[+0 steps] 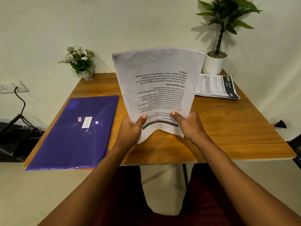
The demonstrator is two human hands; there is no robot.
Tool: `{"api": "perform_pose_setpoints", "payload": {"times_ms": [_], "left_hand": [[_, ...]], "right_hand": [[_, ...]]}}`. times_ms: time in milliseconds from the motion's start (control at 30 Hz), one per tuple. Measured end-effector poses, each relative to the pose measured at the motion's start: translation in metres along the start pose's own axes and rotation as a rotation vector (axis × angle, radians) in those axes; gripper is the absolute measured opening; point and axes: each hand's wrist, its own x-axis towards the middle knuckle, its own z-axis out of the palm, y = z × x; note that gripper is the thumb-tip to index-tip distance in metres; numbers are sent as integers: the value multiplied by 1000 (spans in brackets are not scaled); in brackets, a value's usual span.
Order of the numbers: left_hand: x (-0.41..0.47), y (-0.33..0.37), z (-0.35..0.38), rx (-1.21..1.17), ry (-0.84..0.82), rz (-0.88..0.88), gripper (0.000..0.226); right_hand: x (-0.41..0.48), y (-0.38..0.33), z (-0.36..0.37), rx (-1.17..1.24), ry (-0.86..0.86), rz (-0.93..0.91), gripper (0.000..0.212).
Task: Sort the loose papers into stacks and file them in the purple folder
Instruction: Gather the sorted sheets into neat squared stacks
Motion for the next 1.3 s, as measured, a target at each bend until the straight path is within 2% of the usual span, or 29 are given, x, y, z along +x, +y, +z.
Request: {"api": "perform_pose_setpoints", "payload": {"times_ms": [167,267,367,467,633,733,833,900,1000,1167,1300], "left_hand": [[5,-6,0,-129,105,-83,27],[9,-11,2,-290,192,-196,30],[11,-17,12,-436,197,-283,29],[7,-20,30,-585,204,-394,43],[-2,-15,46,-615,177,-417,45],[7,-10,21,-632,126,-365,48],[27,0,-23,-605,186,-334,43],[38,4,-54,-473,181,-330,36],[48,7,-82,-242,60,-309,29],[46,17,-82,-30,-116,-241,33],[38,15,-75,31,-52,-130,27]], "right_hand": [[-3,5,-1,-19,-55,47,14],[-6,8,-1,201,-3,115,22],[-11,13,8,459,14,212,30],[-15,14,25,513,-9,225,35],[-11,7,31,651,0,241,36],[-4,6,12,558,-36,171,36],[2,6,-16,431,-64,105,39],[6,4,-31,375,-68,94,42],[12,-1,-47,282,-55,85,40],[14,-13,-49,62,-145,43,35],[11,-25,-45,-40,-173,-1,28]]}}
